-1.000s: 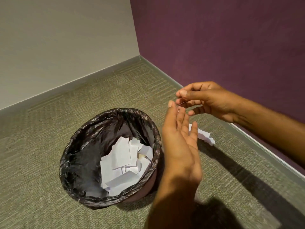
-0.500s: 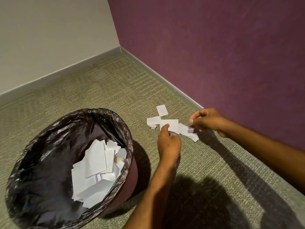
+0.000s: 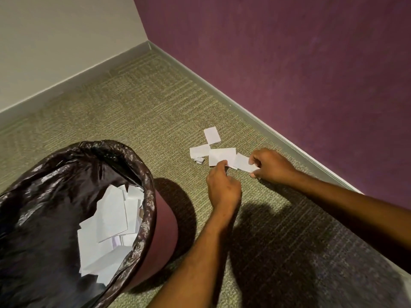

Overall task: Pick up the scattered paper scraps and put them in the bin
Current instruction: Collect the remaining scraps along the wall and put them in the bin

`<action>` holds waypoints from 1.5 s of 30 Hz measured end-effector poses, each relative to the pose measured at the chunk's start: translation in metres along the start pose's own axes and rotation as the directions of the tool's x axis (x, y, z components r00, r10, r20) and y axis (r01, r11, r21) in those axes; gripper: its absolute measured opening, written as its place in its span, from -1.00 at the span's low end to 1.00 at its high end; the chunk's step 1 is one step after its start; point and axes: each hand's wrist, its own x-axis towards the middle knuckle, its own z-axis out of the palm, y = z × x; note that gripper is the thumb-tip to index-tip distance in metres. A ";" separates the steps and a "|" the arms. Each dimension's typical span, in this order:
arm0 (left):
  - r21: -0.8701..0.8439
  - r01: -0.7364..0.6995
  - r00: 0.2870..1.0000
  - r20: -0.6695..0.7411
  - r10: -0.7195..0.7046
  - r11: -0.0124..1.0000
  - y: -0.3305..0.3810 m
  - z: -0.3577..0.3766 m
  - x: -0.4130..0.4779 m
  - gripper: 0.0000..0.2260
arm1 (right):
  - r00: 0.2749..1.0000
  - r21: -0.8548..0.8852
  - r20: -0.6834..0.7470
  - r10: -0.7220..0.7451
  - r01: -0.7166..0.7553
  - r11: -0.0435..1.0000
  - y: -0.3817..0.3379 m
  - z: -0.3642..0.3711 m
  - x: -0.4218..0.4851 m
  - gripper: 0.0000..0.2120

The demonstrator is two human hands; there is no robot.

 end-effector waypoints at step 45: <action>0.367 -0.046 0.971 -0.202 0.128 0.929 -0.046 -0.014 0.055 -0.72 | 0.999 0.433 -0.029 0.031 -0.015 0.901 -0.020 0.011 0.039 -0.84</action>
